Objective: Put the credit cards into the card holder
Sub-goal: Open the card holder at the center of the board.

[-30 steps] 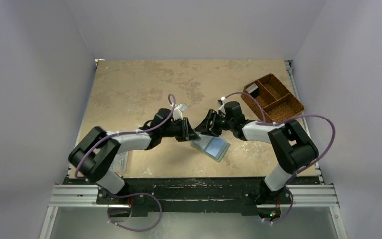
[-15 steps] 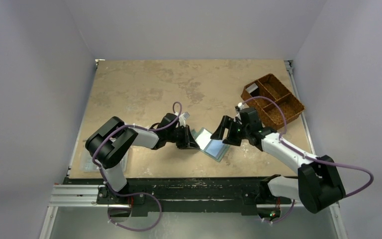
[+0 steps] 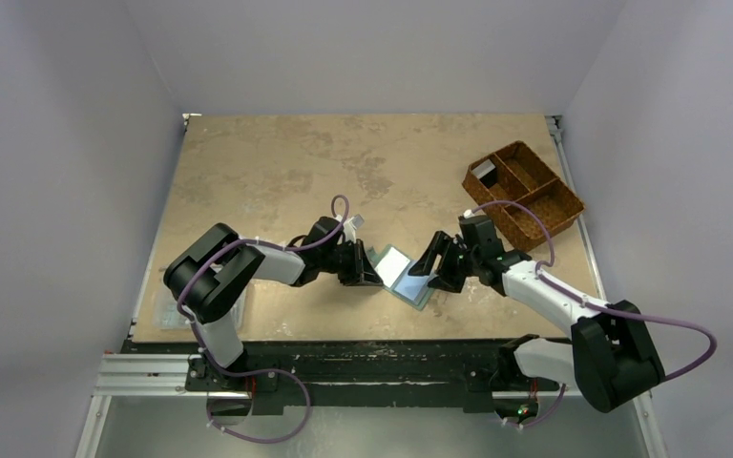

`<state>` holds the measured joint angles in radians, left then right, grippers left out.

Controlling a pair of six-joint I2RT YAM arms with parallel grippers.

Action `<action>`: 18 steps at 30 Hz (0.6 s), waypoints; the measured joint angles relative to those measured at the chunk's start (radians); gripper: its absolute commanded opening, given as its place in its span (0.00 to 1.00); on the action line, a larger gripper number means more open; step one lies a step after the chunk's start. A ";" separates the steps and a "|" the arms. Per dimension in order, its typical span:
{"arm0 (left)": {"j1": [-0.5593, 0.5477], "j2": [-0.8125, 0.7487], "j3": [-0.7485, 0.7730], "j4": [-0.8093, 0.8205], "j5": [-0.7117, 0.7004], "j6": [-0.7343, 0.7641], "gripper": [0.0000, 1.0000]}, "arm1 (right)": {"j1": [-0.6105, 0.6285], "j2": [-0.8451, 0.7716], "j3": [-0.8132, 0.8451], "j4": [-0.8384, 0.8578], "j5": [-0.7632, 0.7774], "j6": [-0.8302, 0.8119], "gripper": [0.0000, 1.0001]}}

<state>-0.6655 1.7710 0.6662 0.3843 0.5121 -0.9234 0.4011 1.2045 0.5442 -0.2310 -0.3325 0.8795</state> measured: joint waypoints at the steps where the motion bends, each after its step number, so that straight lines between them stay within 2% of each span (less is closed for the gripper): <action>1: 0.000 0.000 0.000 0.000 0.000 0.000 0.01 | 0.000 0.000 -0.001 0.006 0.000 0.005 0.69; 18: 0.000 0.000 0.002 -0.004 0.000 0.000 0.01 | 0.011 0.066 -0.008 0.070 -0.010 0.033 0.68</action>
<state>-0.6655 1.7710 0.6678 0.3805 0.5121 -0.9230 0.4126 1.2705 0.5358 -0.1608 -0.3424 0.9123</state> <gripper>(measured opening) 0.038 0.681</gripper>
